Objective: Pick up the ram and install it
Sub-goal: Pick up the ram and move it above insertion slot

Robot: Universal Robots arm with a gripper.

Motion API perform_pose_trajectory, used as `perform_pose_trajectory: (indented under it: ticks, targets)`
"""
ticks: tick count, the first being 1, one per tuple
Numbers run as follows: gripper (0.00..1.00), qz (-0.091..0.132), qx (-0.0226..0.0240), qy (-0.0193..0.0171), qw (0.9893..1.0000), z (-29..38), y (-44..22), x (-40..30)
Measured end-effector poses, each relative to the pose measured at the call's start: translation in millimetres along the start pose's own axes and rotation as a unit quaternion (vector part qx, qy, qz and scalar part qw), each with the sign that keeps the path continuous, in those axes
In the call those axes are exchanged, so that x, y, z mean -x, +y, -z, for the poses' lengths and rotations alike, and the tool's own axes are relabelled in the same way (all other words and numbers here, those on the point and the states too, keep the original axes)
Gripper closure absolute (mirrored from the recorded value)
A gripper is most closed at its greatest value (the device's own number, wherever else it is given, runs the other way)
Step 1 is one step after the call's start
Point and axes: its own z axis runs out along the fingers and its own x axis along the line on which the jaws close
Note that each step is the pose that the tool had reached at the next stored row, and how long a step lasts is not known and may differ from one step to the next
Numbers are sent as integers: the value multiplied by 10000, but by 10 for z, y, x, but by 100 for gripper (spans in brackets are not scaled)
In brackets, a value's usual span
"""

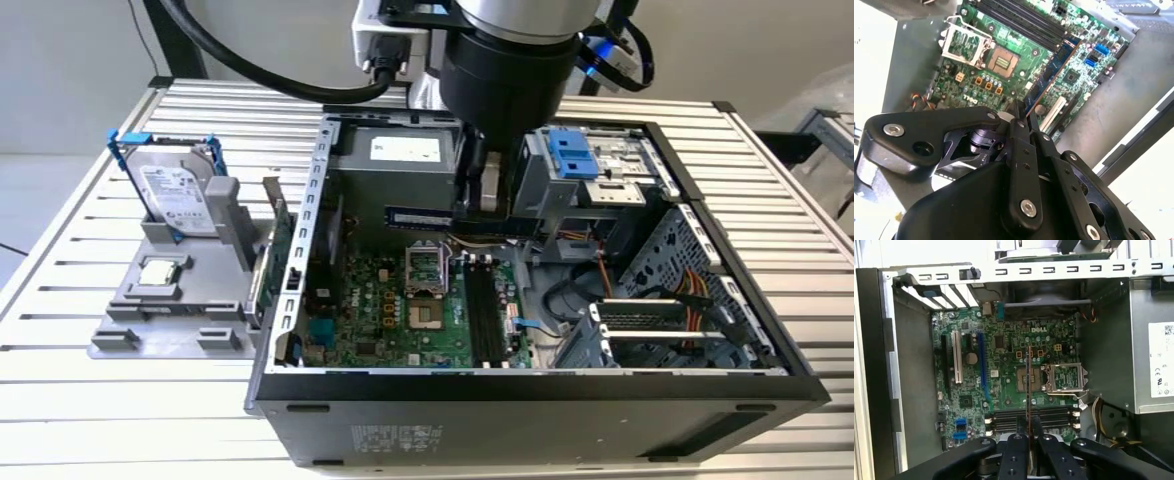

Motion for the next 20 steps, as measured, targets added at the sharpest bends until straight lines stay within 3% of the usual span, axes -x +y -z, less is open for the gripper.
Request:
perform_pose_trajectory:
  ticks: [20]
  targets:
    - [100, -64, -3, -2, 10000, 7, -332, 64]
